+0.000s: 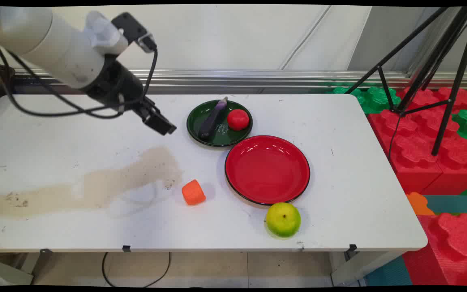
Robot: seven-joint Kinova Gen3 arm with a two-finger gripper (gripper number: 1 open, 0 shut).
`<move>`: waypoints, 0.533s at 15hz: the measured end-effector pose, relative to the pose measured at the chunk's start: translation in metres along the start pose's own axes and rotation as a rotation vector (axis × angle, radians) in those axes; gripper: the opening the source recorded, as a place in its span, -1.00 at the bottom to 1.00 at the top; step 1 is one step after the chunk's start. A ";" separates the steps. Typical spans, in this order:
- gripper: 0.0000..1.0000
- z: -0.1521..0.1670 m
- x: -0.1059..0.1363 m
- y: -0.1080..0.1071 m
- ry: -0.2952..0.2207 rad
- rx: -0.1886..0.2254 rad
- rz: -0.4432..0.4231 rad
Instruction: Pick up the eggplant from the green plate
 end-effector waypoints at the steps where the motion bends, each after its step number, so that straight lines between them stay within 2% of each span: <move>1: 1.00 -0.001 0.007 -0.003 0.002 0.015 -0.002; 5: 1.00 0.015 0.036 -0.017 -0.006 0.072 -0.020; 8: 1.00 0.034 0.055 -0.024 -0.020 0.095 -0.033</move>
